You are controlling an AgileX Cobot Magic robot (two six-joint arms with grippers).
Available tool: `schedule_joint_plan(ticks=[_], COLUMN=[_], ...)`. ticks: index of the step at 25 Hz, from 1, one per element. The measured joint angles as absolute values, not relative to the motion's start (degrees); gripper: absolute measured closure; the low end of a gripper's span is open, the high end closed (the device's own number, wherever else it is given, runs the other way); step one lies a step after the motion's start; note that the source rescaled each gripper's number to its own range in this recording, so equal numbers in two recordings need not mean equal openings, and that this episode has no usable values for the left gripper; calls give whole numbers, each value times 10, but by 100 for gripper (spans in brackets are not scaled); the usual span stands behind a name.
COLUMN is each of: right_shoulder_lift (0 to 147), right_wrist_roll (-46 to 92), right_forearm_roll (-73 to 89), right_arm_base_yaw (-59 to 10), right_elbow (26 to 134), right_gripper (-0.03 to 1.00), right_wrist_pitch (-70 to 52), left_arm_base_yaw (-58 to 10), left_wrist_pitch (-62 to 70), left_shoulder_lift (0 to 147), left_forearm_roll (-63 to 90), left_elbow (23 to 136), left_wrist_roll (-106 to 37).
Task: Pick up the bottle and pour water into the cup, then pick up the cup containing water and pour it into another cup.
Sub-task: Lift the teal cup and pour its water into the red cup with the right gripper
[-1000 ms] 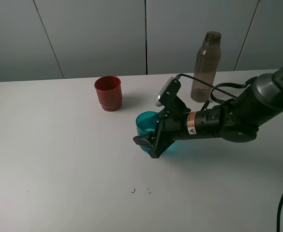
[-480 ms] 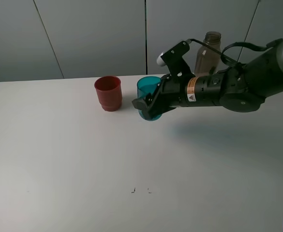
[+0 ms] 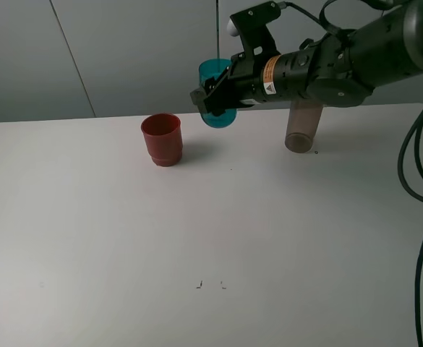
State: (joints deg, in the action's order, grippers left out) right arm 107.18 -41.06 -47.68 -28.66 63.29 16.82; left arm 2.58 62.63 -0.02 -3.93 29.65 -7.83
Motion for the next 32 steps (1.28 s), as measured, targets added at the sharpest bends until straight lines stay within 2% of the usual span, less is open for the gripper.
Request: schedule_joint_plan(ticks=[18,32], right_shoulder_lift=[1222,1303], right_wrist_roll=[-475,-475], right_forearm_roll=[-548,-571], right_arm_base_yaw=[-288,-296], right_elbow=[857,953], right_gripper=[94,94], right_wrist_pitch=[126,120], left_arm_base_yaw=[26,26], left_wrist_pitch=[626,626], left_shoulder_lift=[0,0], left_forearm_roll=[-39,-39], left_elbow=[297,297], left_wrist_roll=[-78,-78])
